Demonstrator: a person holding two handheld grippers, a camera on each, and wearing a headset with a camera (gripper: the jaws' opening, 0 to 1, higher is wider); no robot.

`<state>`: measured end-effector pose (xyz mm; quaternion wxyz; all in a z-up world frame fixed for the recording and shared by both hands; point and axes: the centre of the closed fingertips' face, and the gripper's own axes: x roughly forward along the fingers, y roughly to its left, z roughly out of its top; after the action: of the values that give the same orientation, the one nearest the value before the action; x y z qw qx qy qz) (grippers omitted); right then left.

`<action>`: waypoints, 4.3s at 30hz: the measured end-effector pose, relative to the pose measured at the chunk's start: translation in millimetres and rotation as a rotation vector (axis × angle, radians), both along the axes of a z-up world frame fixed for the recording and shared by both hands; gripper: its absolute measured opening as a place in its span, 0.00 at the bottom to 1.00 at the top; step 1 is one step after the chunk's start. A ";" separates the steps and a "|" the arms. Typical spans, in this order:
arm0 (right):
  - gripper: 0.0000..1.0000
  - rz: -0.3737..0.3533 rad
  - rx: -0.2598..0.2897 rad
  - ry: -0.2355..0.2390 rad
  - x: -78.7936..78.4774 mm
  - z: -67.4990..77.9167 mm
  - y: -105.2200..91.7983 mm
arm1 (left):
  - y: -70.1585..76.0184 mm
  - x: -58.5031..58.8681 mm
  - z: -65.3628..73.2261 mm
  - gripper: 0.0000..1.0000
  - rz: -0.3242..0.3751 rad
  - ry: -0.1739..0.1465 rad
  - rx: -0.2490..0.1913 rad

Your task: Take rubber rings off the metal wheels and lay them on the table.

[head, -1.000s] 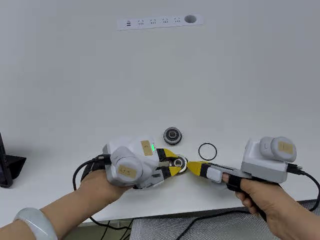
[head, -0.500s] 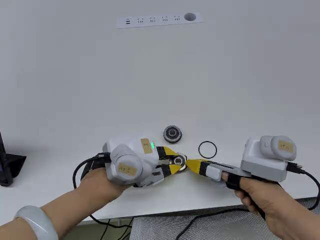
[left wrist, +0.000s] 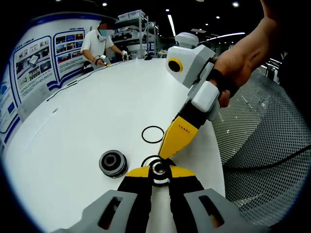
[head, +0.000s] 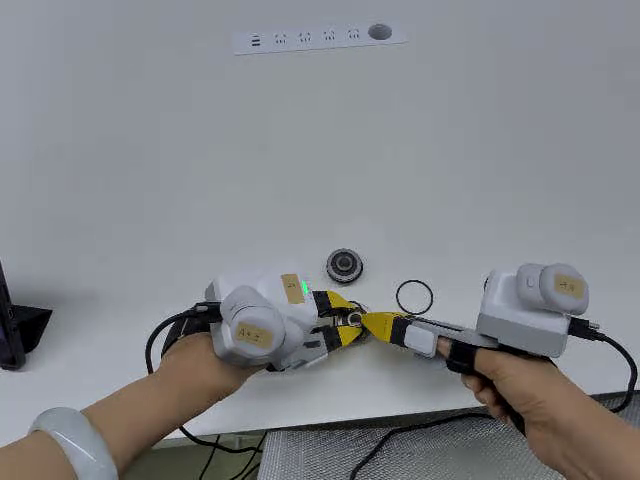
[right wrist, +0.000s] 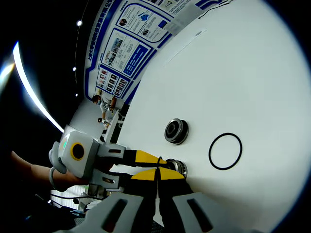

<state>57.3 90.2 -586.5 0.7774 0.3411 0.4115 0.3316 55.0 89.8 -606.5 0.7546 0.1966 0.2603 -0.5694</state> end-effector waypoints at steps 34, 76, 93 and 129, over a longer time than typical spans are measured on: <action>0.02 -0.014 -0.063 0.033 -1.8 -13.2 -13.1 | -2.2 -2.2 6.5 0.22 -0.022 -0.035 -0.013; 0.02 -0.021 0.006 0.023 -2.4 6.1 -8.2 | 33.5 7.5 -3.3 0.60 0.121 -0.029 0.005; 0.02 -0.173 0.008 0.022 16.3 9.4 -56.0 | 38.7 11.3 -1.1 0.63 0.147 -0.036 -0.005; 0.02 -0.180 -0.213 -0.008 17.6 -18.7 -84.3 | 41.4 9.2 -2.5 0.60 0.150 -0.029 0.002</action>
<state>75.0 5.9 -605.2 0.8375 0.2907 0.4091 0.2162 64.2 131.1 -609.0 0.7985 0.1854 0.2640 -0.5083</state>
